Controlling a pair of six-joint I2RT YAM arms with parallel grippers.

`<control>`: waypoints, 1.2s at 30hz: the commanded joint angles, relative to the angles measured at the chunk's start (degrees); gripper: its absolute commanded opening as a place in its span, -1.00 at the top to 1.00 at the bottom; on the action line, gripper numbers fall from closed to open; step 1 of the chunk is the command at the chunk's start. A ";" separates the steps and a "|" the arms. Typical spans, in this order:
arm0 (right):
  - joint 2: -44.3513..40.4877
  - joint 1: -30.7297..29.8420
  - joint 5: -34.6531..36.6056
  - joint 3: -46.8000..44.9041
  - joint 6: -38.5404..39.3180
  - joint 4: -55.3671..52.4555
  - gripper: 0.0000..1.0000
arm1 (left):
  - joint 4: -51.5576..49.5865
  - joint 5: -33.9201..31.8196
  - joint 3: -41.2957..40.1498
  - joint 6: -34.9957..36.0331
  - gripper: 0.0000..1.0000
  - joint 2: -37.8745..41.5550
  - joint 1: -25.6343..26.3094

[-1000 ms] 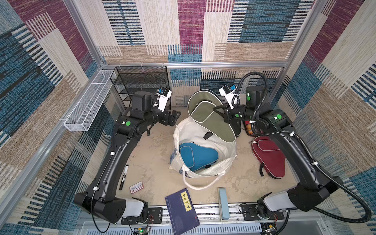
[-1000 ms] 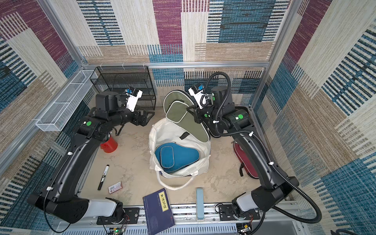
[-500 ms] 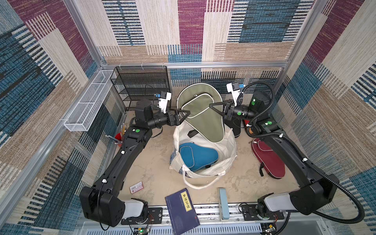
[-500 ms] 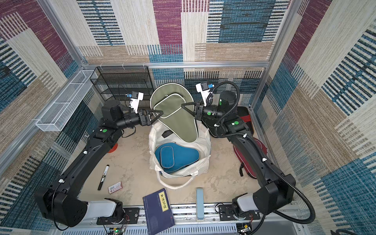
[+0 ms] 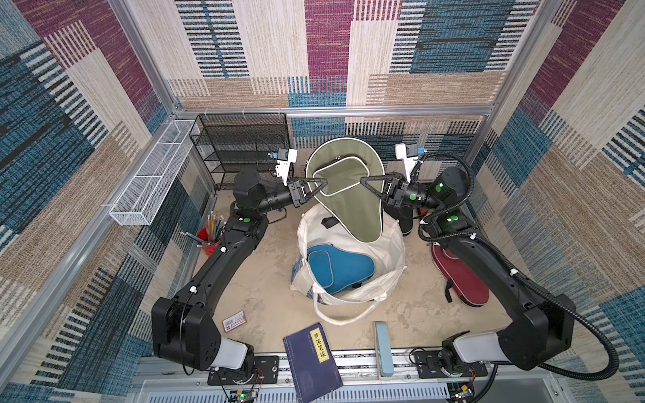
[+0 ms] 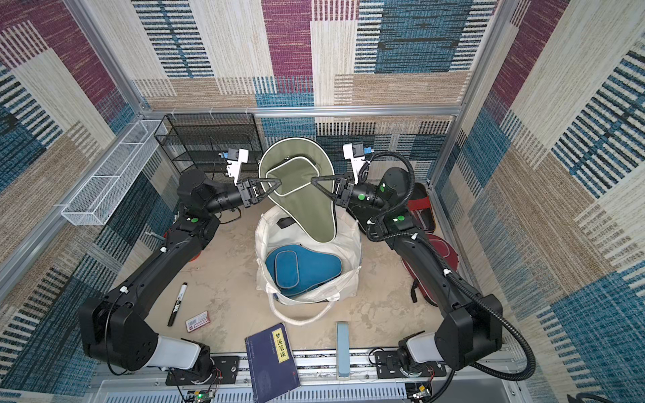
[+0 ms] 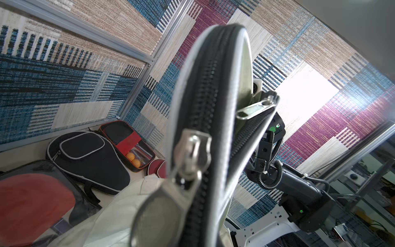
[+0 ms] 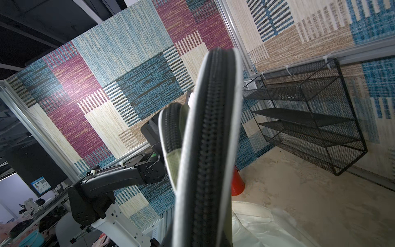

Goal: Remove the ping pong set from the canvas bag
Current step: Pick up the ping pong set from the canvas bag, then place the ping pong set at the center of the board.

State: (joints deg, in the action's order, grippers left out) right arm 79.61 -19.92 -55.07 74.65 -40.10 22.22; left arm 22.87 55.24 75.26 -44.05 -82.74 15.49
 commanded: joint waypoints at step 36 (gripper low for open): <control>-3.60 -0.29 10.56 1.64 27.92 -34.24 -0.99 | -53.25 -19.56 12.55 35.35 1.00 -13.98 -23.37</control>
State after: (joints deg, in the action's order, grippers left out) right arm 75.79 -20.16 -43.38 76.09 -11.51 -13.21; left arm -35.51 32.53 88.60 -5.50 -95.74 -7.75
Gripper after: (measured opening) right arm 0.993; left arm 0.132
